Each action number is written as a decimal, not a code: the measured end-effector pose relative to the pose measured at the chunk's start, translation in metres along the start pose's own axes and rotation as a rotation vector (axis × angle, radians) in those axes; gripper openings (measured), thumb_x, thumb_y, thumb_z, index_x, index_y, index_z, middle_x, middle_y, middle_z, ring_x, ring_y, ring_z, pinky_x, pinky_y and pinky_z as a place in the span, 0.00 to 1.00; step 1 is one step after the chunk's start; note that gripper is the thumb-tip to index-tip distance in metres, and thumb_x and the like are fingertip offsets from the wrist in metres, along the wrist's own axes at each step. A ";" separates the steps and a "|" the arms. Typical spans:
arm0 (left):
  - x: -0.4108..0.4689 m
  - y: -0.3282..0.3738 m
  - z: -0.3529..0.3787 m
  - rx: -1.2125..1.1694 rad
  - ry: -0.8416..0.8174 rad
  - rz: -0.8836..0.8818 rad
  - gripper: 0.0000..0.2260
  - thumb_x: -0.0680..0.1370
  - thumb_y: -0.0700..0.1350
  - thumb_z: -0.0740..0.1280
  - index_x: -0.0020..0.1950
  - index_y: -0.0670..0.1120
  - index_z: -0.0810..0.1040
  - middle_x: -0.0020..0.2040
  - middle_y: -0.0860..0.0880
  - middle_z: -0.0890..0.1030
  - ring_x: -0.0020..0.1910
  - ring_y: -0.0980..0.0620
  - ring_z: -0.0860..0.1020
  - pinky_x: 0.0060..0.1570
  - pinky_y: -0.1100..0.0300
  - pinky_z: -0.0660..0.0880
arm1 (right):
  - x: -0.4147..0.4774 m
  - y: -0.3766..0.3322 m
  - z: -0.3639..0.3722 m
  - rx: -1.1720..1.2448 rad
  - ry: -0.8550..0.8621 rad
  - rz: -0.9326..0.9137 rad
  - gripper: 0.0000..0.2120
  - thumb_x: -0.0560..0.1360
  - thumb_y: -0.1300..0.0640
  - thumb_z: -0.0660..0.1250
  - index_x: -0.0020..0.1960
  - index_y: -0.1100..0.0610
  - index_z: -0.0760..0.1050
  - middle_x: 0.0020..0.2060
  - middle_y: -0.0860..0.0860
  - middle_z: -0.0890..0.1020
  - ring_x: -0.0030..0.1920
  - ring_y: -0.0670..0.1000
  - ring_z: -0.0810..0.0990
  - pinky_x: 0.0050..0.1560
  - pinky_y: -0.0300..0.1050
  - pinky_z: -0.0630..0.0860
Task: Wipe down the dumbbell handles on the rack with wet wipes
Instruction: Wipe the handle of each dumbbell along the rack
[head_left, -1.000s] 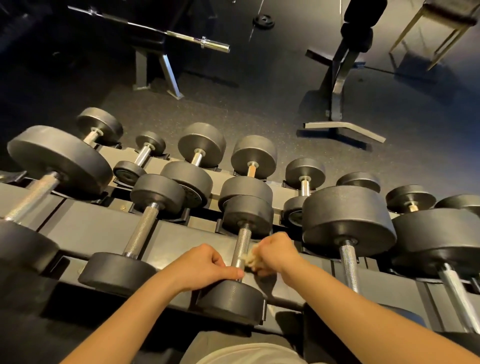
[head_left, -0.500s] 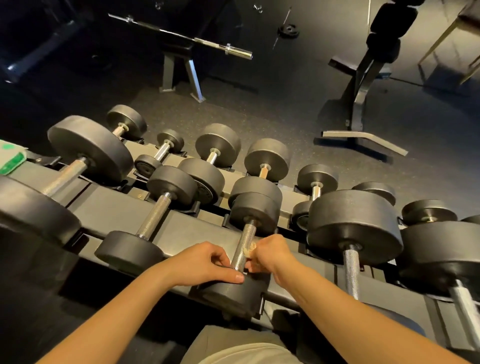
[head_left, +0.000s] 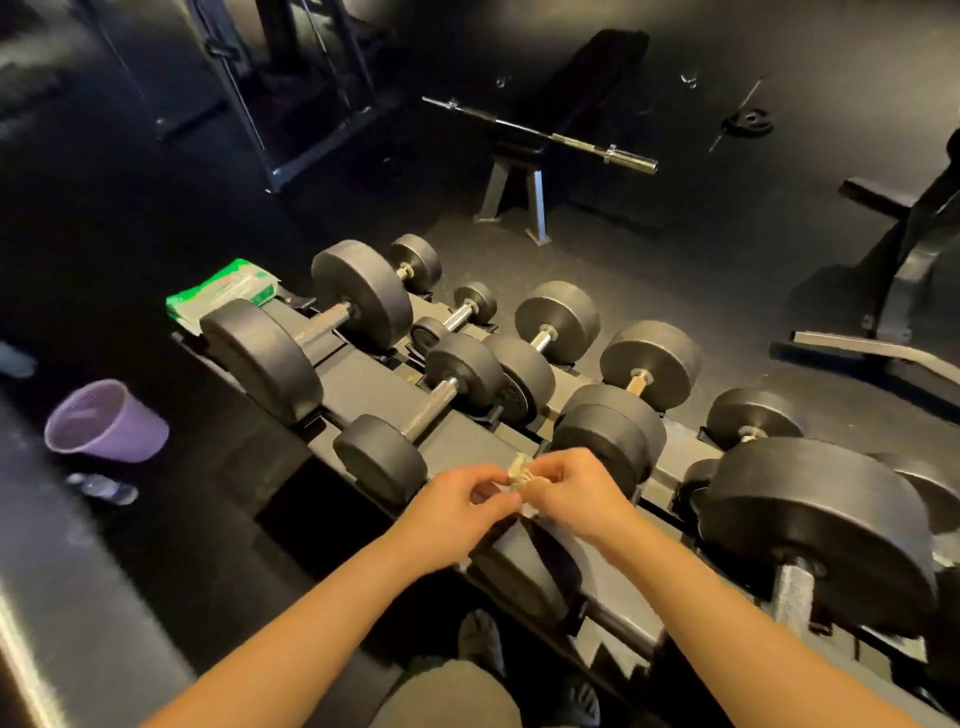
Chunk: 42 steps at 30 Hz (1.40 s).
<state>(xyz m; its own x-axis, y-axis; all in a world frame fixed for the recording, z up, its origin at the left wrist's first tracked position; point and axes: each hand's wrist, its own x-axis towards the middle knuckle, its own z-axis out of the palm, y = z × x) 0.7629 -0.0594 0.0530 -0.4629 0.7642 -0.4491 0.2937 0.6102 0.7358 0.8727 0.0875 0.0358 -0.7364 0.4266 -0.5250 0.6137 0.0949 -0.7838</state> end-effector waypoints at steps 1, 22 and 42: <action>0.000 0.000 -0.006 -0.055 0.052 -0.007 0.09 0.80 0.58 0.69 0.56 0.57 0.84 0.48 0.57 0.86 0.49 0.59 0.83 0.56 0.54 0.80 | -0.001 -0.007 0.002 0.056 0.010 -0.029 0.06 0.77 0.55 0.72 0.42 0.50 0.86 0.36 0.51 0.84 0.35 0.46 0.79 0.37 0.41 0.77; 0.122 -0.069 -0.158 0.345 0.032 -0.018 0.06 0.77 0.43 0.66 0.42 0.53 0.77 0.38 0.53 0.79 0.40 0.53 0.77 0.38 0.56 0.71 | 0.118 -0.090 0.116 0.720 0.449 0.302 0.10 0.74 0.73 0.65 0.41 0.61 0.79 0.36 0.59 0.81 0.35 0.54 0.80 0.40 0.49 0.83; 0.164 -0.082 -0.150 0.294 -0.126 -0.155 0.11 0.75 0.48 0.74 0.33 0.46 0.82 0.31 0.51 0.81 0.31 0.56 0.79 0.35 0.59 0.78 | 0.197 -0.070 0.018 0.028 0.563 0.002 0.09 0.83 0.56 0.62 0.61 0.53 0.78 0.53 0.46 0.78 0.53 0.45 0.77 0.54 0.40 0.72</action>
<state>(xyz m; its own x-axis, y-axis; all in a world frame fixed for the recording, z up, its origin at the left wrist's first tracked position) 0.5378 -0.0152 -0.0047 -0.4196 0.6661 -0.6166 0.4646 0.7412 0.4846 0.6797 0.1483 -0.0188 -0.4646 0.8419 -0.2745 0.6019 0.0729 -0.7952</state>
